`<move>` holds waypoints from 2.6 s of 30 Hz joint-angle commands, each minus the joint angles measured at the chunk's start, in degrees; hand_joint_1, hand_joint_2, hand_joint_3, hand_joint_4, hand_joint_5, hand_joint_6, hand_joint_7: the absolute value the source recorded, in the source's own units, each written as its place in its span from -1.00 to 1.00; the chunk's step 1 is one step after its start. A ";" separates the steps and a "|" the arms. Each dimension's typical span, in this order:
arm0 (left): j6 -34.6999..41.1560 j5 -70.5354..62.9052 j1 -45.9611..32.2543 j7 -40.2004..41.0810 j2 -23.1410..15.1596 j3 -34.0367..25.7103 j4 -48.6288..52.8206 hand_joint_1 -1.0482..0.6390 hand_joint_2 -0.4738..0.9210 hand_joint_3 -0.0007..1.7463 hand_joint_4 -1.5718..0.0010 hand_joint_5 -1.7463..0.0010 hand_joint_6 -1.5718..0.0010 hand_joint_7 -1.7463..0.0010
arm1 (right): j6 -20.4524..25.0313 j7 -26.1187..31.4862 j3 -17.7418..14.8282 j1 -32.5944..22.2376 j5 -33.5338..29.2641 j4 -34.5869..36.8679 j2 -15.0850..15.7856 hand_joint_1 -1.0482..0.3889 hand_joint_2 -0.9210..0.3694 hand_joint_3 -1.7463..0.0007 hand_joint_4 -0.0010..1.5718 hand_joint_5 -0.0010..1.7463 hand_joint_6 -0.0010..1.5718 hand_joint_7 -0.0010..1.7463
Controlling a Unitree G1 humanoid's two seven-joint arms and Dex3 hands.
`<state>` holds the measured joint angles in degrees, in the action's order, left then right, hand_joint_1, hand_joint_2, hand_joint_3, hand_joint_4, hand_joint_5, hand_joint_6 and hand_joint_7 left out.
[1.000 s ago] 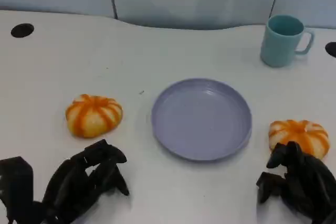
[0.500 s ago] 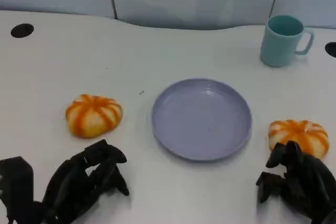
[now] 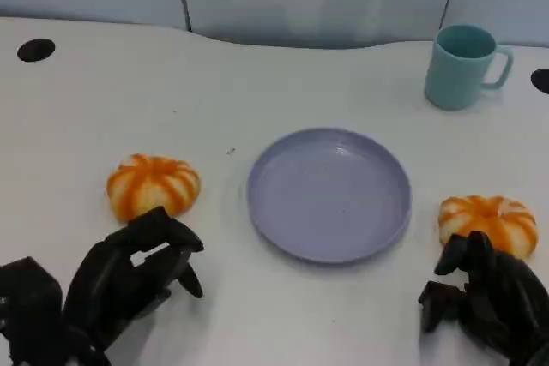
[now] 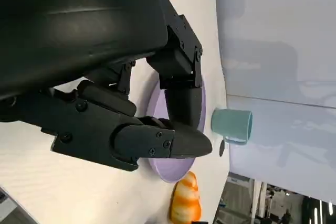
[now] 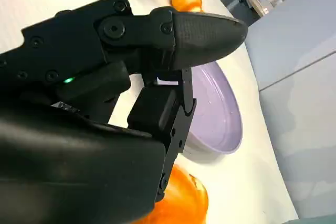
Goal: Grasp the bread from the table and place it into the plate.
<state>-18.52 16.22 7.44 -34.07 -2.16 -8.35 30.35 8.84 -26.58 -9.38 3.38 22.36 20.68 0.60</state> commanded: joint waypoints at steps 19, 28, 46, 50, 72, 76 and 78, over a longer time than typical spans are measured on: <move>-14.00 -64.32 5.90 45.69 -22.24 10.25 -14.24 -0.56 1.00 -0.85 0.93 0.56 0.57 1.00 | 0.04 0.86 0.29 -0.67 -0.49 1.36 -0.28 -0.19 -1.00 0.48 0.65 0.40 0.52 0.26; -1.46 -72.69 10.75 42.85 -27.62 17.30 -15.74 -0.68 1.00 -0.92 1.00 0.93 0.87 1.00 | 2.78 4.20 1.73 -2.17 -0.82 -2.53 -0.79 -0.17 -1.00 0.43 0.60 0.48 0.50 0.29; -1.18 -68.37 33.87 33.18 -25.35 32.12 16.47 -0.67 0.91 -1.00 1.00 1.00 0.97 1.00 | 4.51 4.71 1.38 -2.34 -0.33 -3.59 -0.76 -0.18 -1.00 0.45 0.61 0.51 0.50 0.35; 1.08 -68.00 39.03 31.73 -21.83 35.13 25.44 -0.65 0.88 -1.00 1.00 1.00 0.98 1.00 | 3.85 4.50 0.58 -1.78 0.71 -2.87 -1.59 -0.20 -1.00 0.49 0.61 0.50 0.50 0.34; 7.47 -65.47 45.44 31.40 -13.82 42.13 44.22 -0.56 0.77 -1.00 0.99 0.99 0.95 0.99 | 7.13 4.27 0.15 -6.55 1.99 -9.15 -0.83 -0.20 -1.00 0.50 0.60 0.51 0.51 0.33; 9.24 -65.64 45.59 31.86 -12.47 43.15 46.26 -0.56 0.77 -0.99 0.98 0.99 0.94 0.99 | 8.15 4.62 0.36 -7.63 1.80 -11.03 -0.46 -0.21 -1.00 0.49 0.59 0.54 0.50 0.35; 9.67 -65.45 45.66 31.84 -12.10 43.27 46.69 -0.56 0.77 -0.99 0.98 0.99 0.94 0.99 | 8.47 4.71 0.42 -7.91 1.84 -11.59 -0.37 -0.21 -1.00 0.49 0.59 0.54 0.50 0.35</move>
<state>-9.86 -49.83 52.79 -2.03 -14.33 34.46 75.81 16.18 -22.54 -8.83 -3.17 24.46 9.77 -0.88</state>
